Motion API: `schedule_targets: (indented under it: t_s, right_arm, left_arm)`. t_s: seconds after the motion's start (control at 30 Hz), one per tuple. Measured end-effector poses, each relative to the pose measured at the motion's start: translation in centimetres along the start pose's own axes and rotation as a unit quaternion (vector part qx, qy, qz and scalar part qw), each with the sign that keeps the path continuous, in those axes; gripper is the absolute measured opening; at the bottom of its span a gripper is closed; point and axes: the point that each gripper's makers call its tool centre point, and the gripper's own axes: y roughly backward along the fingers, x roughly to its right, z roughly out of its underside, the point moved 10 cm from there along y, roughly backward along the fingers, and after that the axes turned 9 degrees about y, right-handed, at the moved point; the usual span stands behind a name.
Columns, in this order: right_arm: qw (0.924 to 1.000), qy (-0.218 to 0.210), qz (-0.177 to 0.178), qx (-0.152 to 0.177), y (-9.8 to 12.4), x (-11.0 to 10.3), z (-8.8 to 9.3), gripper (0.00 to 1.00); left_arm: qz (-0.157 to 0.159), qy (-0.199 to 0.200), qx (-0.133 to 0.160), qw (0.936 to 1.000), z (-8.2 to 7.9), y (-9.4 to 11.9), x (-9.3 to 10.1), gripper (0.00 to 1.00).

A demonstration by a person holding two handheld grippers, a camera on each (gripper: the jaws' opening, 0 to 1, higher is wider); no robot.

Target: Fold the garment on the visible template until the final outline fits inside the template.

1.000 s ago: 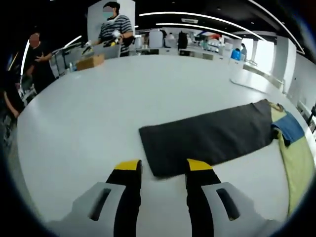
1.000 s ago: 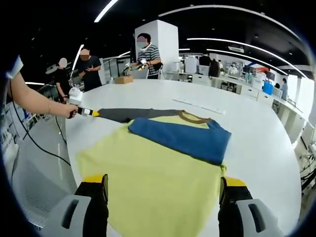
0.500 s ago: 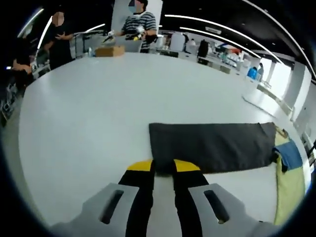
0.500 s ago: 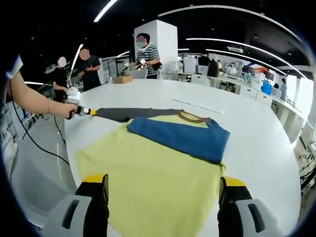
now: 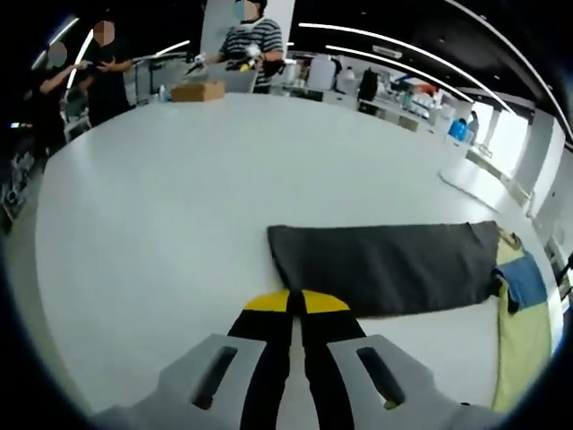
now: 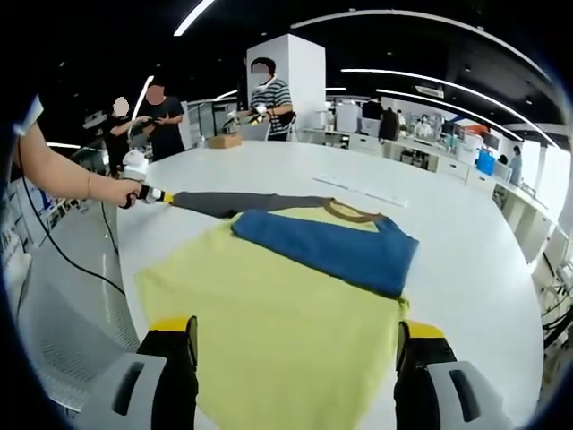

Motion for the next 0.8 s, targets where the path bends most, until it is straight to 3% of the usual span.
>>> schedule_targets:
  t_s: [0.8]
  right_arm:
    - [0.9999, 0.010, -0.008, -0.001, -0.1, -0.3, 0.1, 0.95]
  left_arm:
    - [0.105, -0.036, 0.025, 0.9935, -2.3, 0.8, 5.9, 0.00]
